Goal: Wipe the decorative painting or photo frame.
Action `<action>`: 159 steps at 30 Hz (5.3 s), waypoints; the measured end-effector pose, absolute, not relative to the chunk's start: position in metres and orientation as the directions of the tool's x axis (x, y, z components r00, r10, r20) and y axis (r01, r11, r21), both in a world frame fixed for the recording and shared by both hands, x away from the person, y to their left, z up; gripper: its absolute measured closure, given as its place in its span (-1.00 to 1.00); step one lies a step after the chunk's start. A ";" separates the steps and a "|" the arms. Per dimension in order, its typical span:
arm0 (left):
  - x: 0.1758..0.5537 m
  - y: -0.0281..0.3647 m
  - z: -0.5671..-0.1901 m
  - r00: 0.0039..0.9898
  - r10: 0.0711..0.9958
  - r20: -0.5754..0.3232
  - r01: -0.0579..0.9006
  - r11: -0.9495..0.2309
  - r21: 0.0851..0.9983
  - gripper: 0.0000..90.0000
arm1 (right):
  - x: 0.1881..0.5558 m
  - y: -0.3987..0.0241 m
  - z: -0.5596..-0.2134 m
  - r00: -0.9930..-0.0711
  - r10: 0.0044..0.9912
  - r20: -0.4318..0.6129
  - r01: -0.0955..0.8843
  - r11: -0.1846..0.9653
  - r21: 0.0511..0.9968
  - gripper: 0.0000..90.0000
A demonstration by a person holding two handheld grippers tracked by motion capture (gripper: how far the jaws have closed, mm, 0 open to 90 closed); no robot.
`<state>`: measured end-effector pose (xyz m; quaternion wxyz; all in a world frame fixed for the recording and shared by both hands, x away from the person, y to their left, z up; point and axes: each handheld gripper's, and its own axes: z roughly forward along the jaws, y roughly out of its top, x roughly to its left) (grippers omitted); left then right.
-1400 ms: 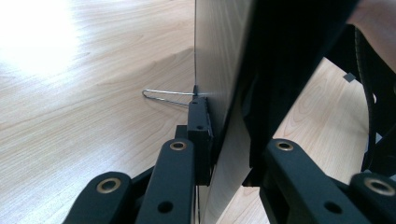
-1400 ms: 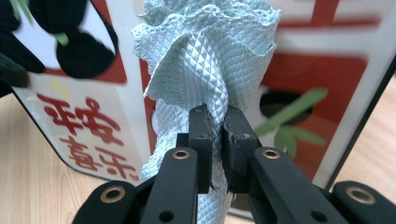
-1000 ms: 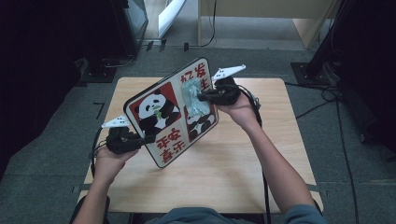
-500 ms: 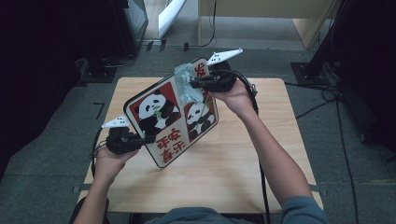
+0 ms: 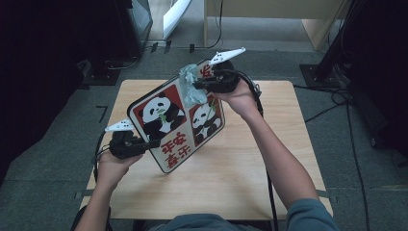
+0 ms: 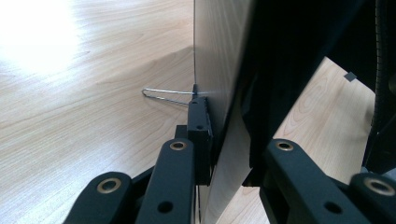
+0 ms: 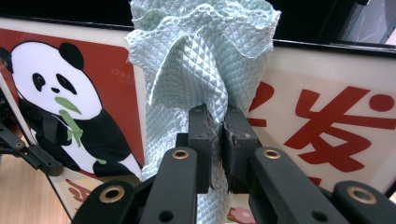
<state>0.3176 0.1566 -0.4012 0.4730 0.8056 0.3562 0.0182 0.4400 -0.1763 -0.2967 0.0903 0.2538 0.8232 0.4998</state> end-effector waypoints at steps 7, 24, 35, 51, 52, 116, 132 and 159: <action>0.317 0.156 -0.401 0.749 0.591 -0.301 0.553 -0.307 0.774 0.76 | 0.440 -0.175 -0.302 -0.854 0.507 0.116 0.337 0.369 0.866 0.85; 0.317 0.156 -0.400 0.751 0.589 -0.300 0.553 -0.310 0.774 0.76 | 0.439 -0.177 -0.317 -0.857 0.500 0.127 0.346 0.373 0.861 0.85; 0.317 0.156 -0.400 0.751 0.587 -0.302 0.553 -0.310 0.773 0.75 | 0.436 -0.180 -0.331 -0.854 0.499 0.144 0.364 0.377 0.852 0.85; 0.317 0.156 -0.400 0.752 0.586 -0.302 0.552 -0.311 0.773 0.75 | 0.432 -0.184 -0.352 -0.852 0.499 0.161 0.380 0.377 0.844 0.84; 0.317 0.156 -0.400 0.753 0.585 -0.301 0.552 -0.312 0.773 0.75 | 0.432 -0.184 -0.352 -0.852 0.499 0.161 0.380 0.377 0.844 0.84; 0.317 0.157 -0.401 0.758 0.574 -0.309 0.550 -0.309 0.776 0.73 | 0.411 -0.195 -0.430 -0.824 0.532 0.194 0.446 0.398 0.802 0.84; 0.318 0.157 -0.401 0.758 0.571 -0.316 0.555 -0.308 0.772 0.73 | 0.404 -0.197 -0.457 -0.817 0.544 0.192 0.461 0.415 0.784 0.84; 0.320 0.158 -0.401 0.755 0.571 -0.324 0.559 -0.301 0.773 0.74 | 0.403 -0.199 -0.469 -0.795 0.557 0.240 0.524 0.432 0.734 0.86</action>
